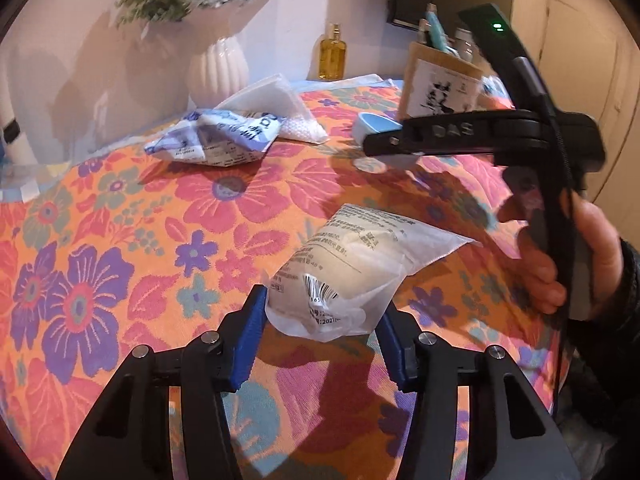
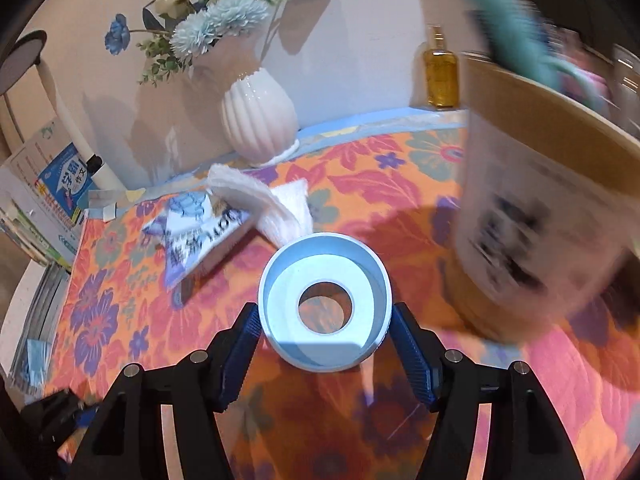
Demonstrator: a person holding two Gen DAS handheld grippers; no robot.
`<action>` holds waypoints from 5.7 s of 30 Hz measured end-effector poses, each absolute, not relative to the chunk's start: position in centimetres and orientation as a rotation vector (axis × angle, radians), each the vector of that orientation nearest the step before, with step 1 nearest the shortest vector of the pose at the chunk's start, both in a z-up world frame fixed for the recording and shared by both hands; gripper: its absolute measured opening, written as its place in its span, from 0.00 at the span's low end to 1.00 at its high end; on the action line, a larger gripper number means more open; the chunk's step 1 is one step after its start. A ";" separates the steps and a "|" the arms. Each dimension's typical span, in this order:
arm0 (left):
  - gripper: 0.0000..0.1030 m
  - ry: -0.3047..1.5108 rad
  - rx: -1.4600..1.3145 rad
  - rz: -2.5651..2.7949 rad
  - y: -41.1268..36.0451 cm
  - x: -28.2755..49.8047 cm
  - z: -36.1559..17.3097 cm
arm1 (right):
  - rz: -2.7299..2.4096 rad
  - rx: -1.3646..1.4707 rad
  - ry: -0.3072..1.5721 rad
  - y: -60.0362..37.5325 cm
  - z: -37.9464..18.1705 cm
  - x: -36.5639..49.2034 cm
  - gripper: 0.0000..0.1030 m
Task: Organize soft objects
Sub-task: 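Carry the cotton bag and white ring to the glass bowl and open both tools, then move both tools back over the tablecloth, then grasp the blue-white printed snack bag with the left tool while the right tool grasps the white tissue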
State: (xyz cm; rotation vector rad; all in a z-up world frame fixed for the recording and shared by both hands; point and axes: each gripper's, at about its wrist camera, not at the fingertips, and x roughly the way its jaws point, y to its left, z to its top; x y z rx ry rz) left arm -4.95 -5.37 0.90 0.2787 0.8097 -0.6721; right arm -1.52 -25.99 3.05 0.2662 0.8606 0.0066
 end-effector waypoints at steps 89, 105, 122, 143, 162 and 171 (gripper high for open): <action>0.89 0.593 -0.096 -0.333 4.9 -9.9 19.4 | -0.153 0.611 0.410 -35.6 12.7 -17.1 1.00; 0.95 0.693 0.030 -0.147 9.3 -9.4 15.9 | 0.140 0.284 0.792 -22.2 5.5 -9.6 1.00; 0.98 0.774 -0.036 -0.154 4.4 -4.4 5.7 | 0.039 0.144 0.878 -21.6 2.7 -8.7 1.00; 0.99 0.946 0.018 -0.187 0.2 -1.8 -0.1 | 0.126 0.218 0.943 -22.7 1.5 -8.0 1.00; 0.97 0.855 -0.464 -0.148 3.6 7.9 3.1 | -0.042 0.083 0.839 -19.2 7.8 4.5 0.93; 0.97 0.920 -0.466 -0.223 -1.0 13.3 1.6 | 0.105 0.198 0.867 -19.8 3.2 11.7 0.39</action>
